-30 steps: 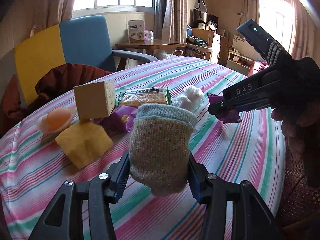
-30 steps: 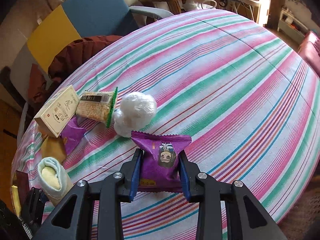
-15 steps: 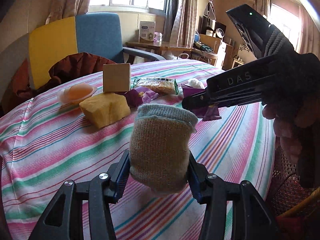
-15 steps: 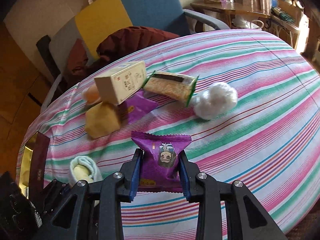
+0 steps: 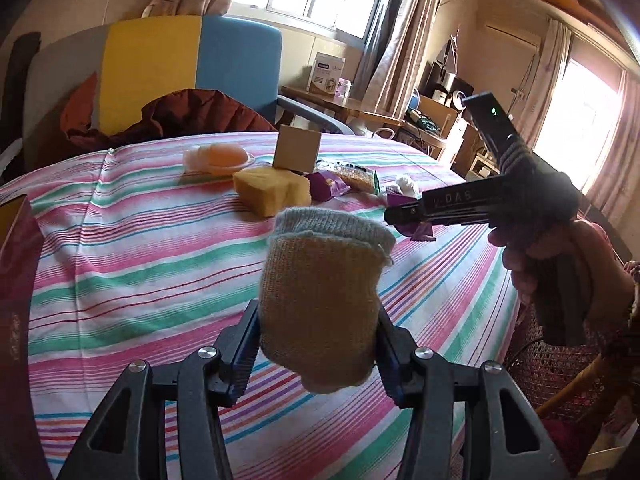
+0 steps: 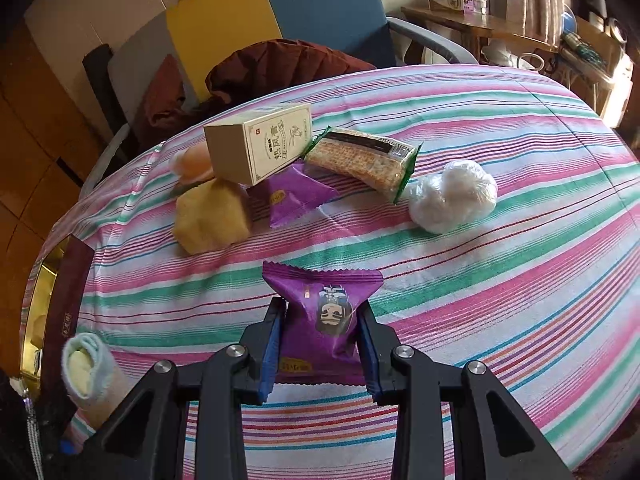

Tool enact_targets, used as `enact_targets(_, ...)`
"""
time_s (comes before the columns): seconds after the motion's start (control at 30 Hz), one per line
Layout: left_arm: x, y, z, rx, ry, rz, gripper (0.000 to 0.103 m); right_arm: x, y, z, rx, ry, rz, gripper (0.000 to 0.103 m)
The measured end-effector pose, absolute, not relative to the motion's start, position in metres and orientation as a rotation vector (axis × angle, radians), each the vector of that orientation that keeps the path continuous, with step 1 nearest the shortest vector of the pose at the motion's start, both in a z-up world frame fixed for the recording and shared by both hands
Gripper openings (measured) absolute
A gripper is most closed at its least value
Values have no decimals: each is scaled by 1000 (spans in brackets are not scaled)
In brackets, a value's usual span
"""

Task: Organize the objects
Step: 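Carry sock and purple packet over the gold tray and open both tools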

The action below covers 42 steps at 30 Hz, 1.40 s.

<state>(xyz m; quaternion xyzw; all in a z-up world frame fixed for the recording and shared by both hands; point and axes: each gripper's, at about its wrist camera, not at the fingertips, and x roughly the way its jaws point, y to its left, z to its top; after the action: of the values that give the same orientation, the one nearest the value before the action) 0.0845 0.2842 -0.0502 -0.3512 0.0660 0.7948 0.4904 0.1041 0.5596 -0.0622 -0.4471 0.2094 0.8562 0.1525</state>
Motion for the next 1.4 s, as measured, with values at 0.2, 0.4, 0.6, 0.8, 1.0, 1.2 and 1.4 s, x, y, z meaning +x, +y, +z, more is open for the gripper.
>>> enact_targets(0.2, 84, 248, -29, -809, 119, 1972, 52, 103, 547, -57, -1273, 535, 2491, 35)
enact_targets(0.4, 68, 208, -19, -832, 25, 2040, 52, 104, 529, -51, -1249, 478, 2537, 35)
enact_targets(0.6, 35, 167, -18, -895, -82, 2126, 52, 105, 488, -48, -1256, 431, 2620, 35)
enact_targets(0.8, 3, 133, -24, -946, -149, 2214, 53, 99, 424, -38, -1262, 420, 2758, 35)
enact_targets(1.0, -34, 96, -40, -1073, -238, 2309, 53, 82, 349, -20, -1266, 420, 2927, 35)
enact_targets(1.2, -63, 63, -55, -1221, -301, 2375, 53, 62, 279, -3, -1280, 376, 3080, 35)
enact_targets(1.4, -77, 45, -67, -1354, -333, 2399, 53, 47, 219, -5, -1357, 231, 3162, 35)
